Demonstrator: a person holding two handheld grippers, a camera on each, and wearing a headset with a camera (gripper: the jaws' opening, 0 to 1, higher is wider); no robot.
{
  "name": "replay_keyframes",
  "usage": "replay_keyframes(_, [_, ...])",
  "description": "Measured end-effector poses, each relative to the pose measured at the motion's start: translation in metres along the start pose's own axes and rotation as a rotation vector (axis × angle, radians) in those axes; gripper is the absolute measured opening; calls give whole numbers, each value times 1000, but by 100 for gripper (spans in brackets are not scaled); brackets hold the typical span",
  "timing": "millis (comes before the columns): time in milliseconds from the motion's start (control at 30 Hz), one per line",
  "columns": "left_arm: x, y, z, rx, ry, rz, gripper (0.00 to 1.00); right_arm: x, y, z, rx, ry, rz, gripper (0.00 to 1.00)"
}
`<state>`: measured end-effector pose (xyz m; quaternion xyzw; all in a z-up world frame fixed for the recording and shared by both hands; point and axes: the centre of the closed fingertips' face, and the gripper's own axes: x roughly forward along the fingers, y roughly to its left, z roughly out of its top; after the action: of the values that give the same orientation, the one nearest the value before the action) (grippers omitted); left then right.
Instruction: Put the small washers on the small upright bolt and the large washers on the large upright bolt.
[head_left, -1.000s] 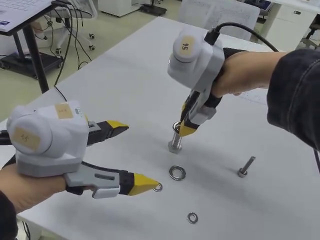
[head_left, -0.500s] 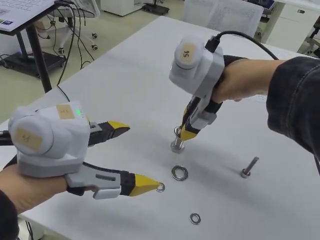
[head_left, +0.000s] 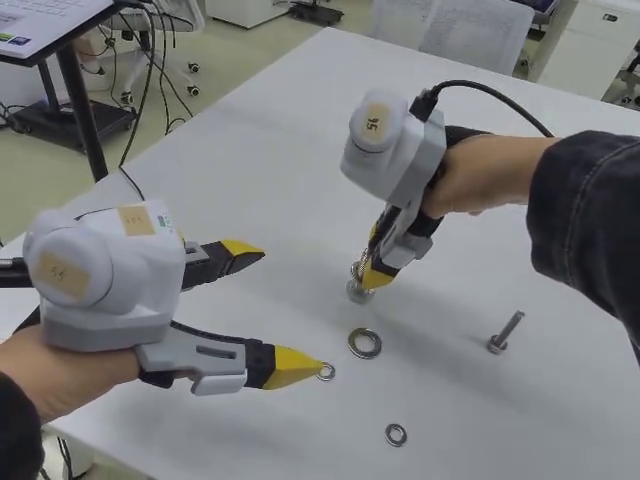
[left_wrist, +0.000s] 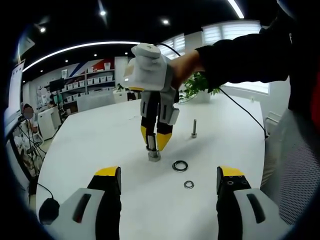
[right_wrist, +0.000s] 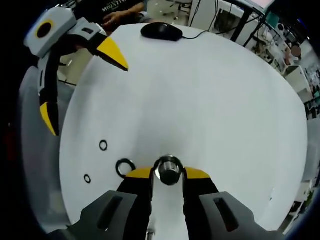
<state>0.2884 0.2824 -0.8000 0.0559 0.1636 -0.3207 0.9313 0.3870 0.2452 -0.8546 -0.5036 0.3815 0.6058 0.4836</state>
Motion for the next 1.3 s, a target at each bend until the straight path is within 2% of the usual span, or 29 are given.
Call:
replay_keyframes(333, [1, -1, 0, 1, 2, -4, 78, 14, 0, -1, 0, 9, -5, 24])
replay_keyframes(500, [1, 0, -1, 1, 2, -4, 77, 16, 1, -2, 1, 8, -8, 24])
replay_keyframes(1000, [1, -1, -1, 0, 5, -3, 77, 14, -5, -3, 2, 10, -9, 25])
replay_keyframes(1133, [2, -2, 0, 1, 6, -4, 77, 12, -6, -4, 10, 3, -14, 31])
replay_keyframes(1300, [3, -2, 0, 3, 8, -6, 77, 5, -8, -6, 24, -8, -21, 31])
